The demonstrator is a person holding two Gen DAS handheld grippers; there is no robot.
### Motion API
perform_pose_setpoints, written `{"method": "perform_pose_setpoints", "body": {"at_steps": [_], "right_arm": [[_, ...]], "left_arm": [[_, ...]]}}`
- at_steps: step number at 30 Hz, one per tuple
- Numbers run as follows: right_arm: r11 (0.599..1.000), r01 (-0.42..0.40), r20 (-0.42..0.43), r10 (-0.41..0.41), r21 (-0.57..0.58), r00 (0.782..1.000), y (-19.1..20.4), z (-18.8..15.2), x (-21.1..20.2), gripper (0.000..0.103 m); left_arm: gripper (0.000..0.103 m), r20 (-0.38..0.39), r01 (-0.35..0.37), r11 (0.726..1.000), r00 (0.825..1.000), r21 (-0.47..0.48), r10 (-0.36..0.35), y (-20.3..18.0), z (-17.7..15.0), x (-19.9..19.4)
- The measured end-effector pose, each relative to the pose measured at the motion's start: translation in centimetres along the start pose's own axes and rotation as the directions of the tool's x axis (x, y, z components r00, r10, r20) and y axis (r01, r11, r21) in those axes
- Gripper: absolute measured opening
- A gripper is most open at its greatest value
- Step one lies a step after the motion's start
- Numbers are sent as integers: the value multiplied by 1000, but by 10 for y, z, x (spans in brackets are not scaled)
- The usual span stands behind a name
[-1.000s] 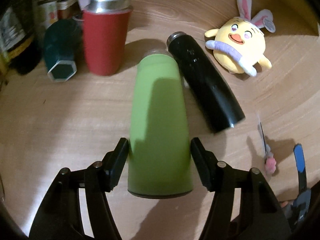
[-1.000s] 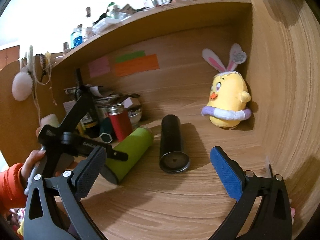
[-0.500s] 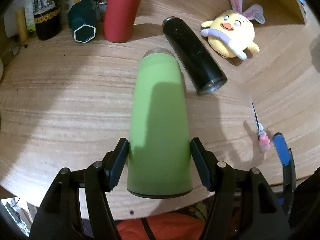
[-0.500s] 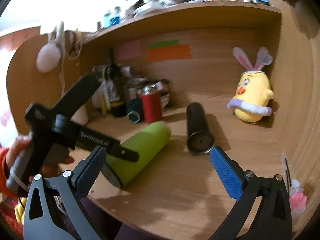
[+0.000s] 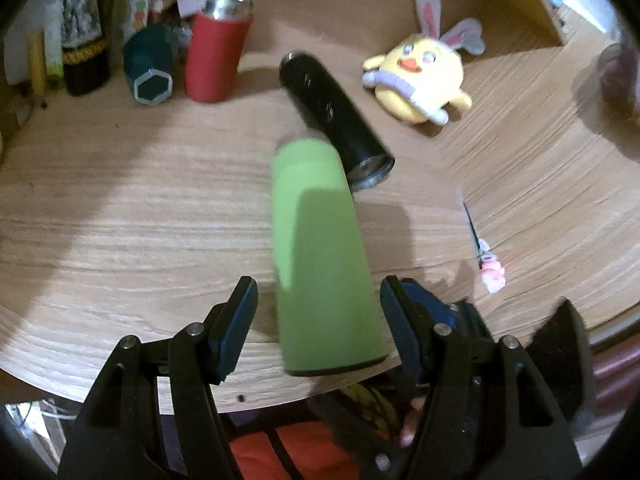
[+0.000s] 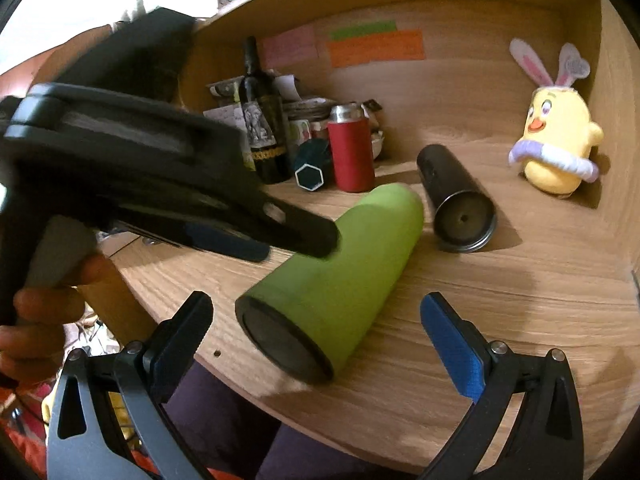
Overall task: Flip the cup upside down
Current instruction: 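Lift the green tumbler with the left tool while the right tool approaches its black lid, then grip the tumbler's black lid end with the right tool and open the left tool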
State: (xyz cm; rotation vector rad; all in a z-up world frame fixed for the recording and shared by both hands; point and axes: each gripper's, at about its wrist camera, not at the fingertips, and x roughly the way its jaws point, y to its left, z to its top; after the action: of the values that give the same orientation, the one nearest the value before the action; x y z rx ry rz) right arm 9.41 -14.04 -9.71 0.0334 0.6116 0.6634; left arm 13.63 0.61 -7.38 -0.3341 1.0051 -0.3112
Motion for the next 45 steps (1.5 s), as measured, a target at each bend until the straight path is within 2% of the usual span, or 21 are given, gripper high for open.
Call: {"method": "perform_pose_setpoints", "body": {"at_steps": [4,7,8,10,13,16,20,25,28,35,42,45], "right_arm": [[999,17,-25,-16,42,1000,-2,-1,19,103],[998,30,-35,-28,64,999,-5,-5,26,102],[997,38,-34,-36,60,999,-5,-5,28,101],[998,46,-26,-45,48,999,-4,-5,27,91],[998,54,-21,-53,15,998,0,-5,27,90],[998,62,-14,-62,-24,998,4,-5,26,88],[998,29,-23,-30,-64,999,5,-4,25,83],[994,-56,-45,52,-94,998,2,-4,20,74],[993,-72,-48,68,-90,997,-3,-6,16,70],[998,-52,-72,49,-46,996,-19,0,8,64],[997,-27,-40,24,-70,999,-17,15,-2,63],[996,-23,-28,21,-89,999,-12,21,-7,63]], "left_arm": [[63,50,-21,1000,999,4,21,12,1,-11],[63,90,-80,997,993,26,77,23,-2,-16],[63,107,-105,994,989,38,101,25,-4,-18],[63,127,-127,990,985,54,120,31,-6,-21],[63,137,-131,989,983,65,121,36,-8,-22],[63,163,-183,978,973,102,165,36,-11,-24],[63,169,-233,961,964,151,207,36,-14,-20],[65,169,-233,959,964,161,206,40,-16,-20],[65,168,-238,955,963,177,209,40,-16,-18],[66,162,-253,938,962,238,218,36,-24,-5],[66,192,-270,912,957,308,218,28,-26,5],[66,188,-258,912,960,319,206,30,-25,8]]}}
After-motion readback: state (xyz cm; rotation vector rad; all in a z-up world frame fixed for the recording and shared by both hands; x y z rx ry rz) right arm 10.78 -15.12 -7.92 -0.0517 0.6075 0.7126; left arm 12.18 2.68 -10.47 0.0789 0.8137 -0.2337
